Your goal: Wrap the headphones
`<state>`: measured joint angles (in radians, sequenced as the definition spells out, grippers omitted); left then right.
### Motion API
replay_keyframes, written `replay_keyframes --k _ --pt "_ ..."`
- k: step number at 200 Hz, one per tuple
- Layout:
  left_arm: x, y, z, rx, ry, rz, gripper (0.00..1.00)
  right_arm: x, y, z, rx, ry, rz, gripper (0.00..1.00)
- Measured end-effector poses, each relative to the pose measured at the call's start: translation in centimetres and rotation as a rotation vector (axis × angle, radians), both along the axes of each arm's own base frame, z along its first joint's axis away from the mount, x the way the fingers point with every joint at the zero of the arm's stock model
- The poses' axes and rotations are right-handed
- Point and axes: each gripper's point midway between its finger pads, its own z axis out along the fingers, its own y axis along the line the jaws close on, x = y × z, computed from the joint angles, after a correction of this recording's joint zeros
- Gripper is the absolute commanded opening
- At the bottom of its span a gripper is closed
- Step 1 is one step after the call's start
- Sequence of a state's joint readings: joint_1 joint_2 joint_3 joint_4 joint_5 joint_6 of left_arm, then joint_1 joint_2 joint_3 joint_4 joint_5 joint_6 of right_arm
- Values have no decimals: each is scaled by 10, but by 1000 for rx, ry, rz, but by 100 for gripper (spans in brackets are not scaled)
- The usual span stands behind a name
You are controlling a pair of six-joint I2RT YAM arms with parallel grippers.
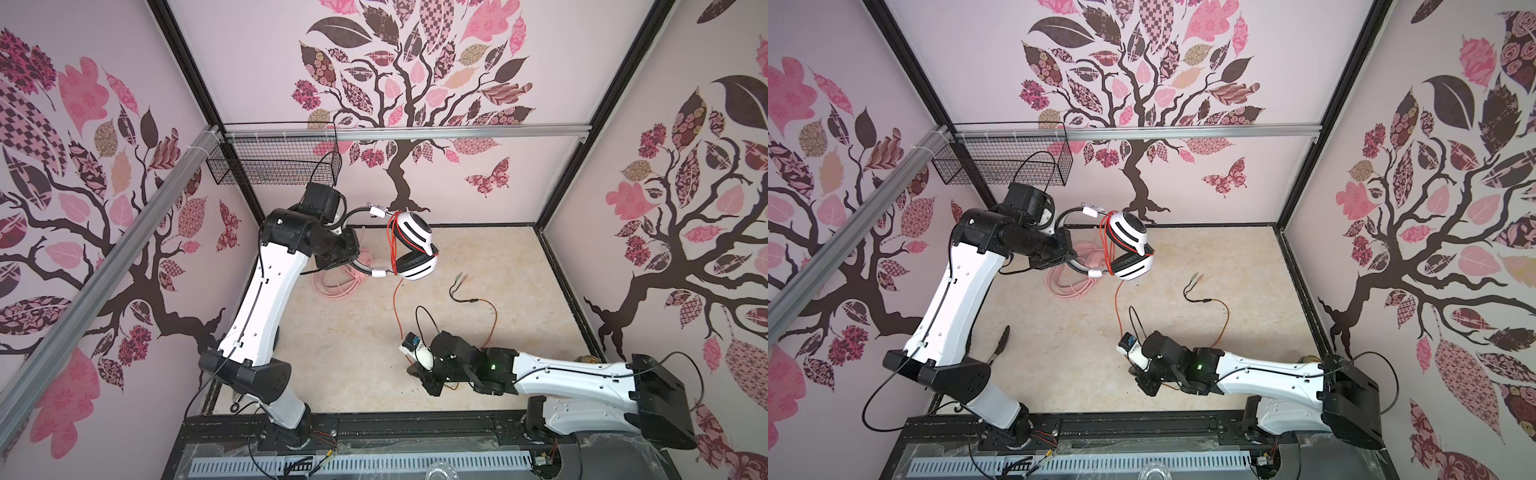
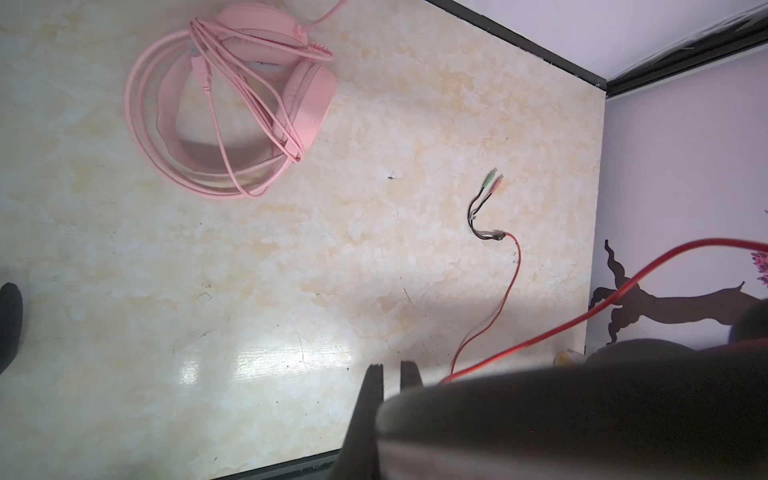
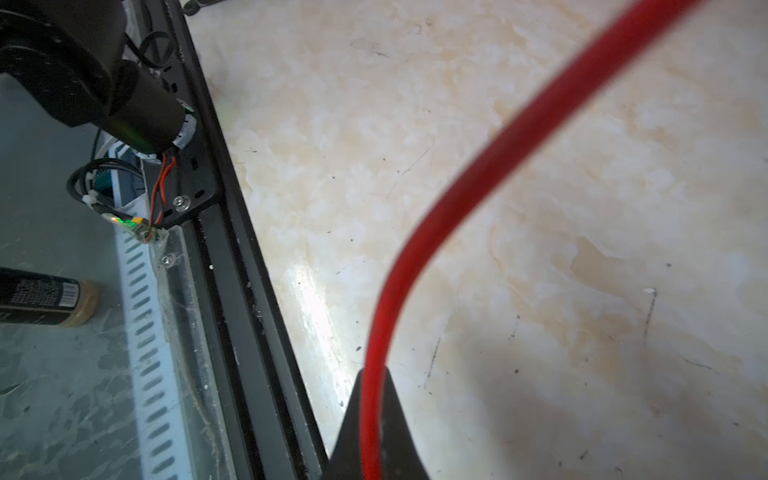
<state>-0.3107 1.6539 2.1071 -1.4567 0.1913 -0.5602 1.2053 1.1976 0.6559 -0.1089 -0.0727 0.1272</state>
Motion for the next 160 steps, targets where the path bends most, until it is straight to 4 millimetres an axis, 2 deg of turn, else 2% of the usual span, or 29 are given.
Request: replay_keyframes --k 26,45,97,124,160 --pt "26 3 -20 -70 70 34 0 -23 9 -9 -33 8 55 0" --pt "42 1 -32 -119 98 54 0 -31 13 -12 -53 14 75 0" --pt "44 -6 -27 -189 102 47 0 -43 28 10 -29 -10 115 0" --pt "48 15 -33 -107 90 104 0 -52 29 18 -46 -30 140 0" --pt "50 61 -51 142 82 224 0 -48 13 28 -121 -86 110 0"
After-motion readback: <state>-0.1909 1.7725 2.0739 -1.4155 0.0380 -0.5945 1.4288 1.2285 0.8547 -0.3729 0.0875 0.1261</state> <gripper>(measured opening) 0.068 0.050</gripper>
